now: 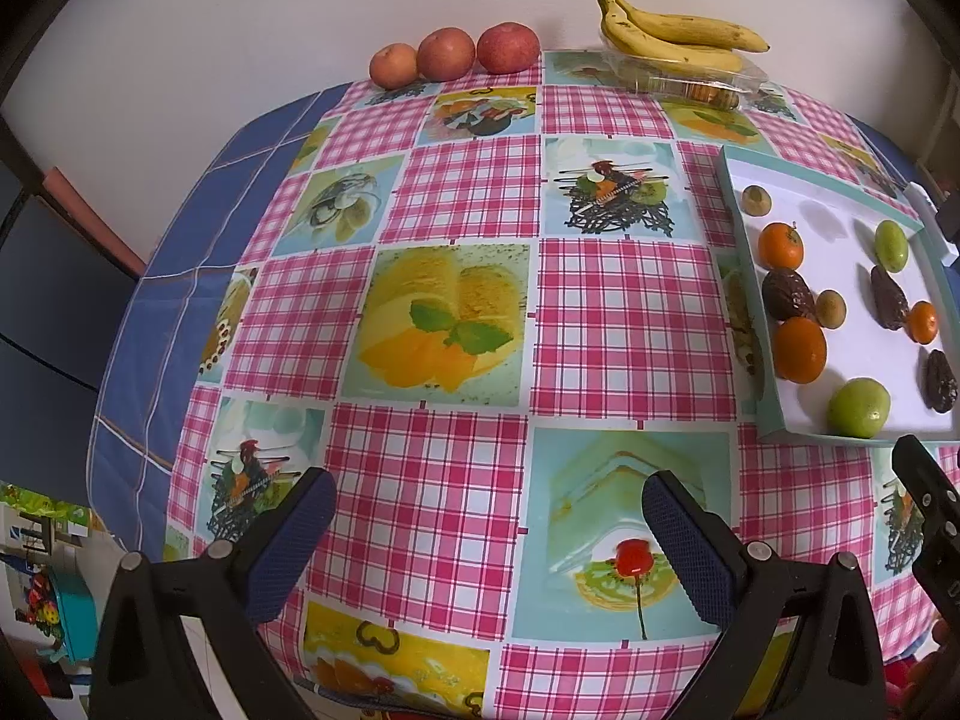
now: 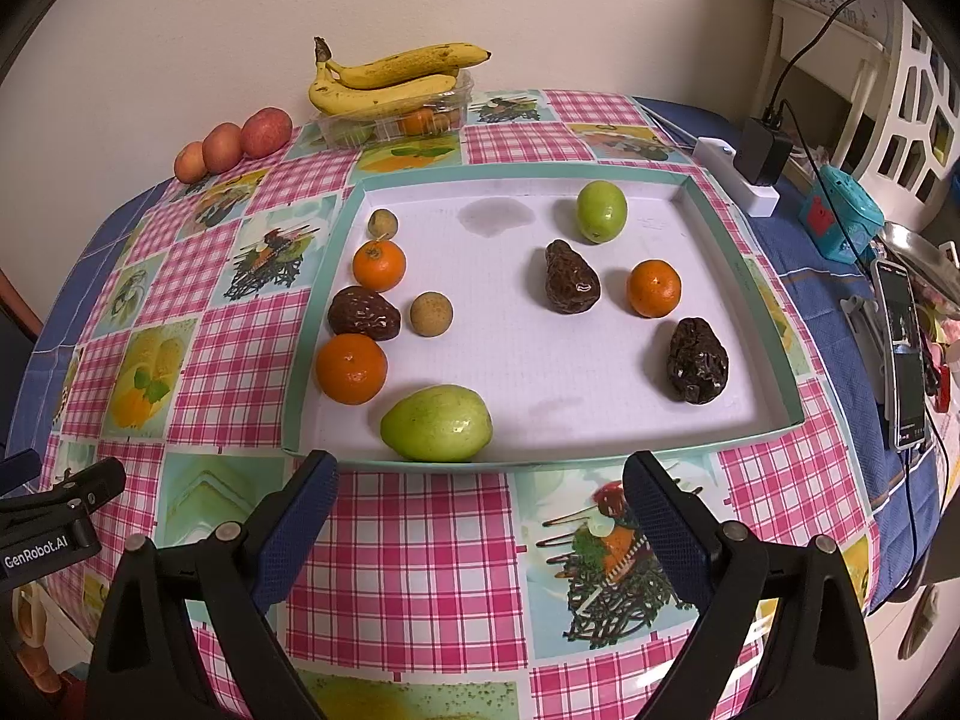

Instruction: Organize fruits

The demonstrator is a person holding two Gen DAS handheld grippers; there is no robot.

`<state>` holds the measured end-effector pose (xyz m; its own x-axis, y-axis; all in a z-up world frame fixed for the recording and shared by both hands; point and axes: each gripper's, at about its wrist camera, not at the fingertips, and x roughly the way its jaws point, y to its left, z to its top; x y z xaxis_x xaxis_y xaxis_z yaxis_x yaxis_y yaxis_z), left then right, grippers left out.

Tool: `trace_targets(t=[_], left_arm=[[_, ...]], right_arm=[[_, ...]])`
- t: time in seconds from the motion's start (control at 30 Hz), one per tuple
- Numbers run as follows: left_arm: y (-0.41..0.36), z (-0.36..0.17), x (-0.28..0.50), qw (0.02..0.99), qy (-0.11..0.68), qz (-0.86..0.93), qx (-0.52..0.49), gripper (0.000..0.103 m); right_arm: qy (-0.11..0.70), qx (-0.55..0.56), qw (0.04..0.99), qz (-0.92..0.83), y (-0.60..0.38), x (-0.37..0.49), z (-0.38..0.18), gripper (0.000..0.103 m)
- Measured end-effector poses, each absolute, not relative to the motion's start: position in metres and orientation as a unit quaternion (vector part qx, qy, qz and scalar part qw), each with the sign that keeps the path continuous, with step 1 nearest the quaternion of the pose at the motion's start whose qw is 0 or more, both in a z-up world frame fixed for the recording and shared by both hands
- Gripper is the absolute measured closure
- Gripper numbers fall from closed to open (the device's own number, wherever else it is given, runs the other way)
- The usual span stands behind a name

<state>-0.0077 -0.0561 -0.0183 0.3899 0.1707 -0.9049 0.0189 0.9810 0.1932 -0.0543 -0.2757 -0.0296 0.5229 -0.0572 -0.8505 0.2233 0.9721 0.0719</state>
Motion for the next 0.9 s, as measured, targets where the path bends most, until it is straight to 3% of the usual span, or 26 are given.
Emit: trace_targets(t=[0.9], left_arm=[[-0.0482,-0.0168,-0.0076,0.83,0.549,0.066,0.073,0.0]], right_arm=[[0.488,0.08,0.866,-0.077,-0.274,-0.0539,-0.0326,0.007]])
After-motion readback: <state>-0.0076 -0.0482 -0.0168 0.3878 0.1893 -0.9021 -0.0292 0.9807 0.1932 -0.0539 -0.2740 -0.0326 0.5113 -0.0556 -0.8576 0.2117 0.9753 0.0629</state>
